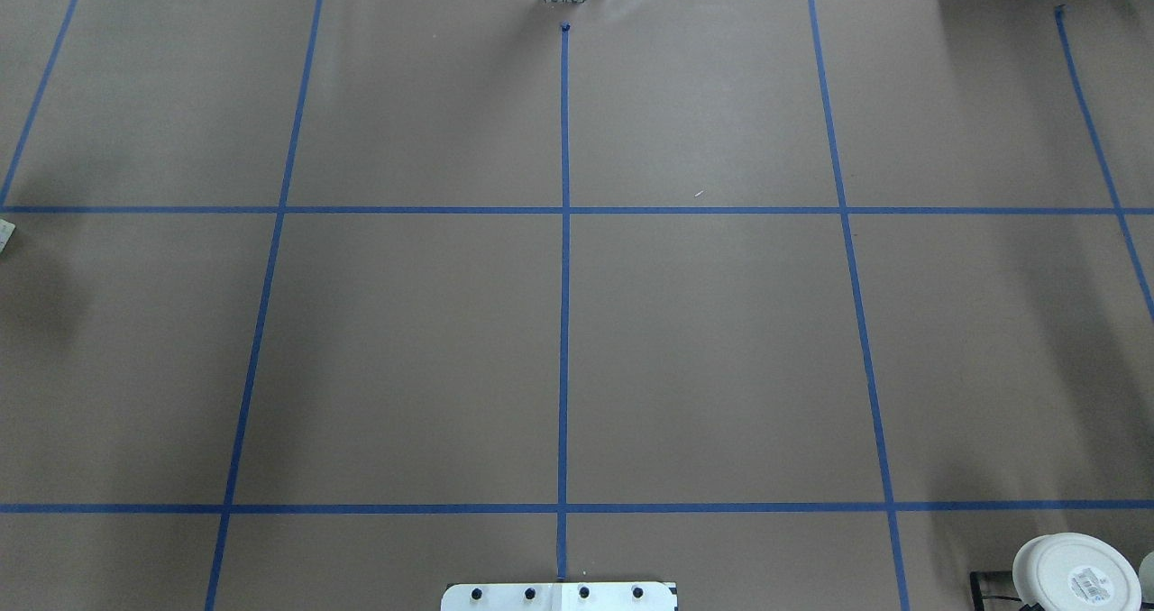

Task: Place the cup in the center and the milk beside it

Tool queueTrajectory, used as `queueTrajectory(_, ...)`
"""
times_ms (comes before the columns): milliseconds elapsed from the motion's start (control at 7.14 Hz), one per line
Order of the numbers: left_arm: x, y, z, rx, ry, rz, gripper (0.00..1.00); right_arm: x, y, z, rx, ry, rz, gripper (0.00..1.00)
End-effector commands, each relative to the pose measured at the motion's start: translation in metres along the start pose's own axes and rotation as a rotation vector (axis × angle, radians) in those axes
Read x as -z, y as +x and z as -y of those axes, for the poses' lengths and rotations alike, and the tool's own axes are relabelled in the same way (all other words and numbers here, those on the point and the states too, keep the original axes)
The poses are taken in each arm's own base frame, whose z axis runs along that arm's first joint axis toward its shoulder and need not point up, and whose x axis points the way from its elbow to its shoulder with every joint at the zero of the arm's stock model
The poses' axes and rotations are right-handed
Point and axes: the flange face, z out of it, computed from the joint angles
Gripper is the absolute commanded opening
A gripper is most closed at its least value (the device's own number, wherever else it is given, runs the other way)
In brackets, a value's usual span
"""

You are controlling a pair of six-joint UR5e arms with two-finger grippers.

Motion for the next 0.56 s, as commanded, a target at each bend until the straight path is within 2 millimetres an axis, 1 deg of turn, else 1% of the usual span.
queueTrajectory(0,0.002,0.002,0.000,-0.004,0.005,0.000,0.99,0.000,0.000,0.000,-0.002,0.000,-0.001,1.00)
queueTrajectory(140,0.006,0.005,0.000,-0.012,0.012,0.001,0.99,0.000,0.000,0.000,-0.002,0.000,-0.001,1.00)
queueTrajectory(280,0.015,0.015,0.001,-0.030,0.030,0.003,0.99,0.003,-0.002,0.001,0.009,0.006,0.001,1.00)
queueTrajectory(420,0.017,0.016,0.003,-0.036,0.036,0.003,0.99,0.022,-0.017,0.003,0.040,0.043,-0.002,1.00)
